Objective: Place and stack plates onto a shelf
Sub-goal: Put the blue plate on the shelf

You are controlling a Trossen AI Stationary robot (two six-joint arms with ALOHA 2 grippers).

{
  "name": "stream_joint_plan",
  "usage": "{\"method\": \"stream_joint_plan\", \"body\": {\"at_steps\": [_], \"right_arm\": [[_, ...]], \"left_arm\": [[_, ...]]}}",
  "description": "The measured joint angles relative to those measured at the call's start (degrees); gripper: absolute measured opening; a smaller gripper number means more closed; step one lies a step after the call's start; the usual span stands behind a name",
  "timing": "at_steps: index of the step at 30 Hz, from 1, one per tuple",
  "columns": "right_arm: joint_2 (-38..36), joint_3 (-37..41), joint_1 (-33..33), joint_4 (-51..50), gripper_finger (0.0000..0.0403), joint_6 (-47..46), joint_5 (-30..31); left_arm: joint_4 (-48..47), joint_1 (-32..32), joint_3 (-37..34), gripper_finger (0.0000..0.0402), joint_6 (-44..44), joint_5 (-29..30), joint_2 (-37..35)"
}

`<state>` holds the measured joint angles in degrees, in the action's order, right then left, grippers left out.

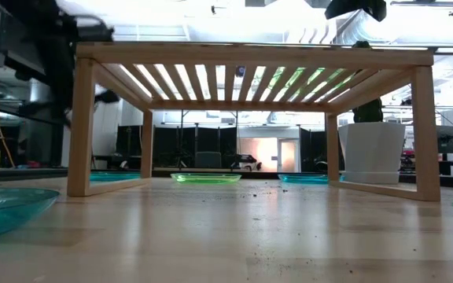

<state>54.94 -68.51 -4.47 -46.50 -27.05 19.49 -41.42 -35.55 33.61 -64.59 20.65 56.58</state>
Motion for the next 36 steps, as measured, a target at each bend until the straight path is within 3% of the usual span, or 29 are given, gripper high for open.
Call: {"method": "stream_joint_plan", "body": {"at_steps": [4,16,25,36], "right_arm": [[0.0,0.0,0.0,0.0,0.0,0.07,0.02],[0.17,0.0,0.0,-0.04,0.0,1.62,0.04],[0.18,0.0,0.0,-0.03,0.0,2.05,0.07],[0.19,0.0,0.0,-0.02,0.0,1.02,0.09]], "left_arm": [[0.63,-1.16,-4.66,0.0068,-10.13,-3.15,-0.02],[14.4,-3.47,-13.21,0.0152,-22.93,-3.94,0.13],[17.29,-5.3,-15.2,0.0158,-25.27,-1.51,1.38],[29.6,-7.19,-14.83,0.0158,-25.81,-2.44,13.04]]}}
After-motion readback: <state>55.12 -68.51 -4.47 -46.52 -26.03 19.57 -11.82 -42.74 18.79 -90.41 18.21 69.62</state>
